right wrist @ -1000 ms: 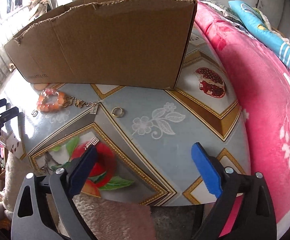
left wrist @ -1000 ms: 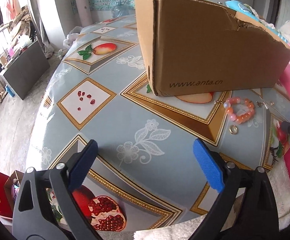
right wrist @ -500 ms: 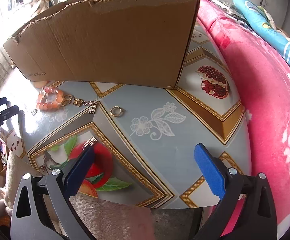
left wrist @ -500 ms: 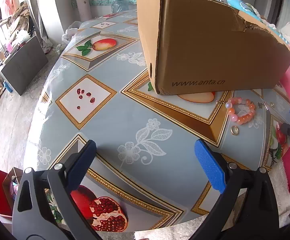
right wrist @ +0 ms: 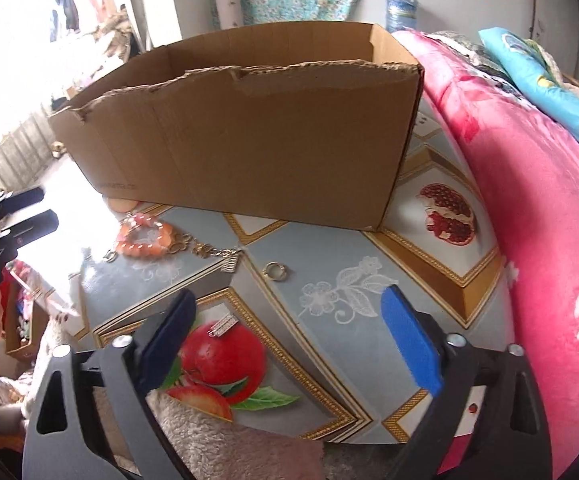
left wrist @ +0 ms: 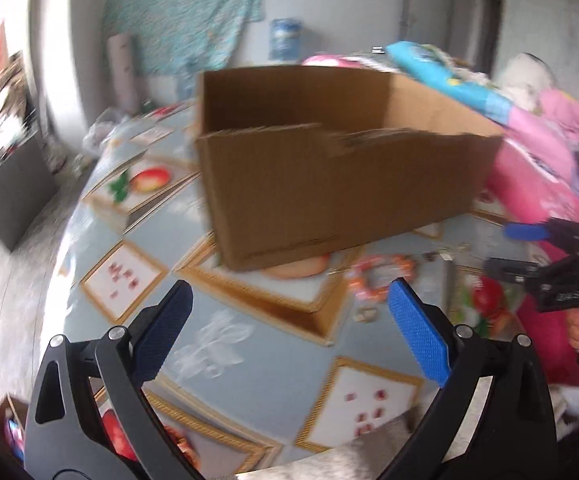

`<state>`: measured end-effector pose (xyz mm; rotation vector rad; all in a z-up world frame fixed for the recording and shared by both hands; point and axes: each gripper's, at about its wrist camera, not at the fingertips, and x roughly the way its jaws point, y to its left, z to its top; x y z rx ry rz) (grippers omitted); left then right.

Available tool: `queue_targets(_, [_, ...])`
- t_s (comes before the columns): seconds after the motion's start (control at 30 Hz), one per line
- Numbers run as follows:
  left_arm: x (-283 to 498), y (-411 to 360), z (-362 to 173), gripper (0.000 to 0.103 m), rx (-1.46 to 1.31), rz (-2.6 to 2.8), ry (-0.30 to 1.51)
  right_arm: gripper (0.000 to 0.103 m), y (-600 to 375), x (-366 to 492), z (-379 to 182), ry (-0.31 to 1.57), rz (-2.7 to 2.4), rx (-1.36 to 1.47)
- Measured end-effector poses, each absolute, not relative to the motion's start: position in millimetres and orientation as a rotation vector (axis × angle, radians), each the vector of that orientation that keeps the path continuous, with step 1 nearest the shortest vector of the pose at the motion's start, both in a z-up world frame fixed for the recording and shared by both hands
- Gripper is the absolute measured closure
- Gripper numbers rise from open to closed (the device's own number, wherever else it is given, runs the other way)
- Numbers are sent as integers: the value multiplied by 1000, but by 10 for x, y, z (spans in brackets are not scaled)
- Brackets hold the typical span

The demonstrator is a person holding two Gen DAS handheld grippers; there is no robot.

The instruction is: Organize jewelry

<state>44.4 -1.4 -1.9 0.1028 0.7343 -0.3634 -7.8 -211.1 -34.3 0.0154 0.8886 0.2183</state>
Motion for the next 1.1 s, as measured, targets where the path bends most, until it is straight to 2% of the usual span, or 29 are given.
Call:
queue_targets(0.07, [413,-221,-6,25,172,-427,726,31,-2076,-147,-359,881,255,13])
queue_targets(0.17, [409,-504,-75,40,281,-498,746,38,-2012,-187,-387,877,273,-16])
queue_targets(0.53, [629,-975,-365,77,467,-571,869,39,-2042,-152,-467,880,296,15])
queue_targets(0.6, [659,-1007,-363,81,468,-589,872,39,-2058,-143,-470,878,299,20])
queue_targets(0.67, [665,-1022,-367,94,475,-605,874,39,-2082,-133,-475,875,300,24])
queue_targets(0.9, [669,-881,-77,94,389,-606,789,40,-2073,-143,-473,876,298,22])
queue_targets(1.1, [708,-367,323,94,120,-584,755,40,-2092,-156,-469,883,287,33])
